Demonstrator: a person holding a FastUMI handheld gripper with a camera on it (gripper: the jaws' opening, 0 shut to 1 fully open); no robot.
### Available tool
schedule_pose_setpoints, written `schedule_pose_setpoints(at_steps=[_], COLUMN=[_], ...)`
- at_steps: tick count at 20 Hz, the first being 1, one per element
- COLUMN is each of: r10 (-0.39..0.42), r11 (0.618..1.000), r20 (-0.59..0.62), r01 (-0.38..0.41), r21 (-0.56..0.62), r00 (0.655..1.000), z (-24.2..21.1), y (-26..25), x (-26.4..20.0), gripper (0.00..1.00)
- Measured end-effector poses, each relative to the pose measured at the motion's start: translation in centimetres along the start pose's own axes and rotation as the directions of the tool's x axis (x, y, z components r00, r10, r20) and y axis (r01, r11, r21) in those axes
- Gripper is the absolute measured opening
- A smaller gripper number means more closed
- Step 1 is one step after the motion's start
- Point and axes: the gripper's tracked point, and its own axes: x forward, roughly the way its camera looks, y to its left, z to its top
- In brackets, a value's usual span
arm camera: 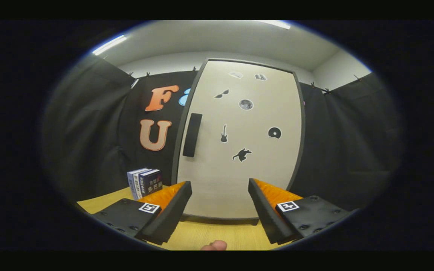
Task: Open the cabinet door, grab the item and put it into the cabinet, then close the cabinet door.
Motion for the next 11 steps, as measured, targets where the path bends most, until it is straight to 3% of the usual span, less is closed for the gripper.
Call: schedule_pose_setpoints(at_steps=[11], r10=[0.015], r11=[1.000], r20=[0.023], r01=[-0.015], r21=[0.005], r00=[1.000], z=[0.3], y=[-4.1], x=[-6.9], gripper=[0.98])
